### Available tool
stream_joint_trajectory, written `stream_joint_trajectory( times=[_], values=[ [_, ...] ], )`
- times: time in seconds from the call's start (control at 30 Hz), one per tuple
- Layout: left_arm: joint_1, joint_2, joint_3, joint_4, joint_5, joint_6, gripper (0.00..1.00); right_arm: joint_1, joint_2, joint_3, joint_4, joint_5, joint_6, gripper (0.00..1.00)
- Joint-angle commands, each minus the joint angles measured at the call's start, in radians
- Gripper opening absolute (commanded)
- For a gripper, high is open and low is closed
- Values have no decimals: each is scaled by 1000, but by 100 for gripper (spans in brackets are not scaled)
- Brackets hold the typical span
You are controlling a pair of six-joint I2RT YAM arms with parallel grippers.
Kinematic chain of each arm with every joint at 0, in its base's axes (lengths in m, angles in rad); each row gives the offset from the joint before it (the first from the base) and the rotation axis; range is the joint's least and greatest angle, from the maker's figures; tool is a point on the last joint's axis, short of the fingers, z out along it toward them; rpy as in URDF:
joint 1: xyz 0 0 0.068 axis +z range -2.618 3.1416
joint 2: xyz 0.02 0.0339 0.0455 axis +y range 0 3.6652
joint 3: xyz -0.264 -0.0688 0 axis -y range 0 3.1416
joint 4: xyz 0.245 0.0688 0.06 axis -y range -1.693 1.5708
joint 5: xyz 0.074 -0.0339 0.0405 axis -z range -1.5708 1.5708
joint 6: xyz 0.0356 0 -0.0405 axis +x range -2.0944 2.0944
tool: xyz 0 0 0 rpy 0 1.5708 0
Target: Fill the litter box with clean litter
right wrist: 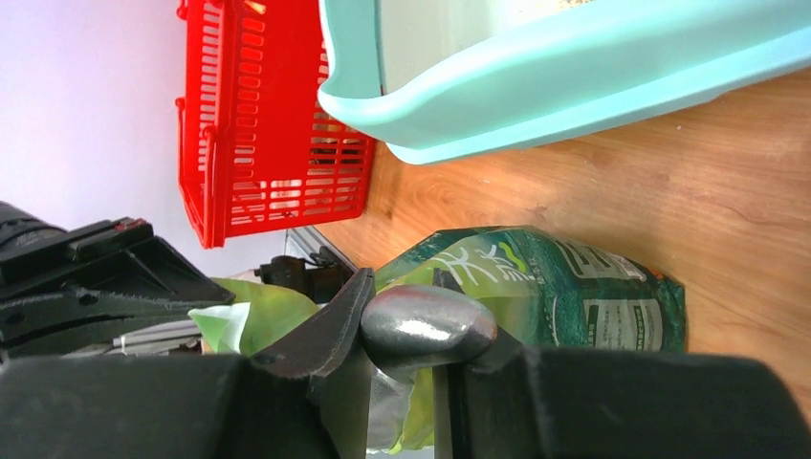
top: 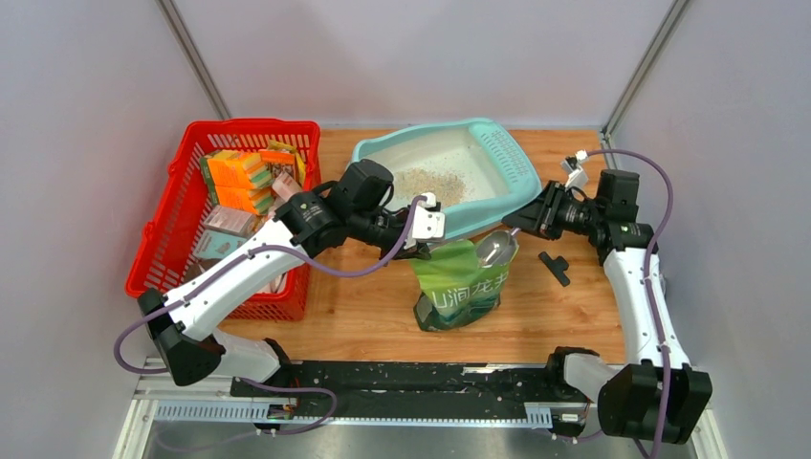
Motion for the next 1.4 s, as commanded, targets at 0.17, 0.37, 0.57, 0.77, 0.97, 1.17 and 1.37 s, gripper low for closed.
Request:
stream_joint_trajectory(
  times=[0.17, 0.37, 0.57, 0.77, 0.97, 1.17, 1.37],
  values=[
    [15, -78, 41, -159, -57, 42, 0, -49, -120, 96, 134, -202, -143, 0],
    [15, -66, 51, -156, -57, 41, 0, -48, -207, 55, 161, -189, -181, 0],
    [15, -61, 47, -159, -63, 47, 0, -48, -264, -25, 290, -155, -90, 0],
    [15, -61, 41, -162, -69, 44, 0, -51, -266, -71, 378, -156, 33, 0],
    [15, -70, 41, -166, -89, 50, 0, -98, -266, -175, 475, -176, 148, 0],
    [16, -89, 34, -196, -120, 67, 0, -112, -223, -171, 566, -208, 217, 0],
    [21, -92, 38, -202, -129, 56, 0, -112, -167, -195, 678, -258, 286, 0]
  ],
)
